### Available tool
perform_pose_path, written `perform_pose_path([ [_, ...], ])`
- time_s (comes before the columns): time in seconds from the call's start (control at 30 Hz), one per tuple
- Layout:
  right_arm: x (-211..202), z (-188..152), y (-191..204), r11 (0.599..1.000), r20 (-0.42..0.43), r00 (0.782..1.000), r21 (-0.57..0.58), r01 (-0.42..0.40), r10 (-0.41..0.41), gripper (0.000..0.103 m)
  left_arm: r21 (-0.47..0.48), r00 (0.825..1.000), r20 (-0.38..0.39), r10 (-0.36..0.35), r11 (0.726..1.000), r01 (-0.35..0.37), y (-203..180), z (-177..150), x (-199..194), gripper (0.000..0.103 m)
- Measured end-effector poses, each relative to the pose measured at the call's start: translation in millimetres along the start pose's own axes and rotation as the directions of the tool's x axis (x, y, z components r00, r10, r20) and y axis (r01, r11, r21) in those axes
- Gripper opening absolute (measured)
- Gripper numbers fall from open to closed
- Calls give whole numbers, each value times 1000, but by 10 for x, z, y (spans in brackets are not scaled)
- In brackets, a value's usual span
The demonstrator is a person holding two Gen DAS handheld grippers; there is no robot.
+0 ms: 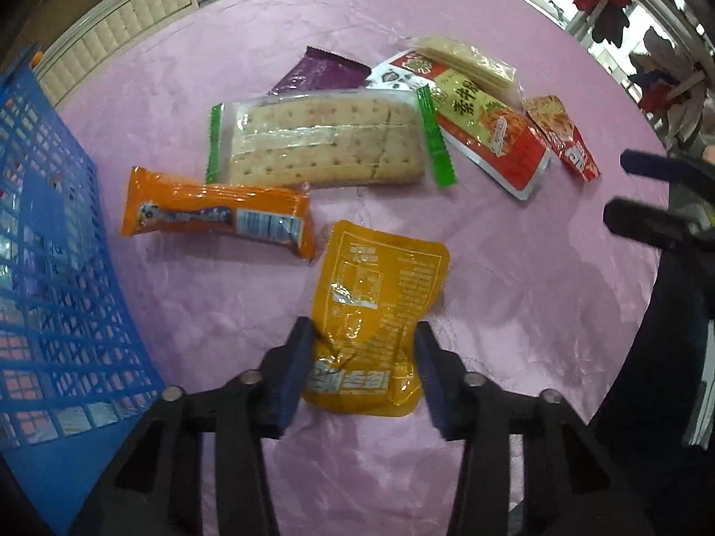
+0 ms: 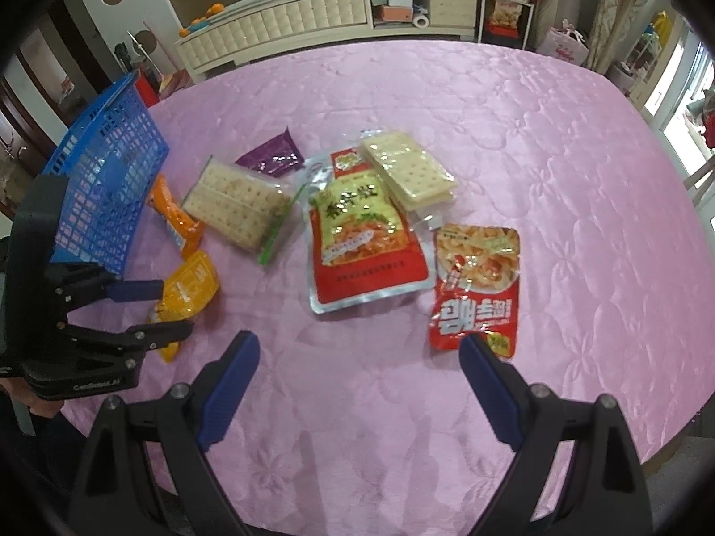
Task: Organize snacks
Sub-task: 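Grasp the orange-yellow snack pouch with the left tool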
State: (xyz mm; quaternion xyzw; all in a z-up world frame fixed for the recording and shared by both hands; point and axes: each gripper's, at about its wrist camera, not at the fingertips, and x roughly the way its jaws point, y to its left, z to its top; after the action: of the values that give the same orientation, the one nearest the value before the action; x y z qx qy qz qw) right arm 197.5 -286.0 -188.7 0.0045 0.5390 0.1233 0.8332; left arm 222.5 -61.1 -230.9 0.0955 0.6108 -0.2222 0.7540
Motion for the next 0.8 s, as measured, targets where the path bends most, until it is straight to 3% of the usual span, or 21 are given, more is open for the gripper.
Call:
perform_pose_path([
  [0.37, -81, -15, 121, 1000, 12, 1000, -7, -13, 13, 93, 20, 999, 20, 31, 999, -32, -162, 21, 0, 33],
  [0.63, -91, 14, 55, 1000, 8, 1000, -28, 4, -4, 93, 12, 995, 59, 82, 997, -82, -433, -17, -41, 16],
  [0.8, -45, 129, 10, 999, 10, 1000, -49, -3, 4, 93, 1, 989, 126, 80, 997, -81, -520, 16, -322, 12],
])
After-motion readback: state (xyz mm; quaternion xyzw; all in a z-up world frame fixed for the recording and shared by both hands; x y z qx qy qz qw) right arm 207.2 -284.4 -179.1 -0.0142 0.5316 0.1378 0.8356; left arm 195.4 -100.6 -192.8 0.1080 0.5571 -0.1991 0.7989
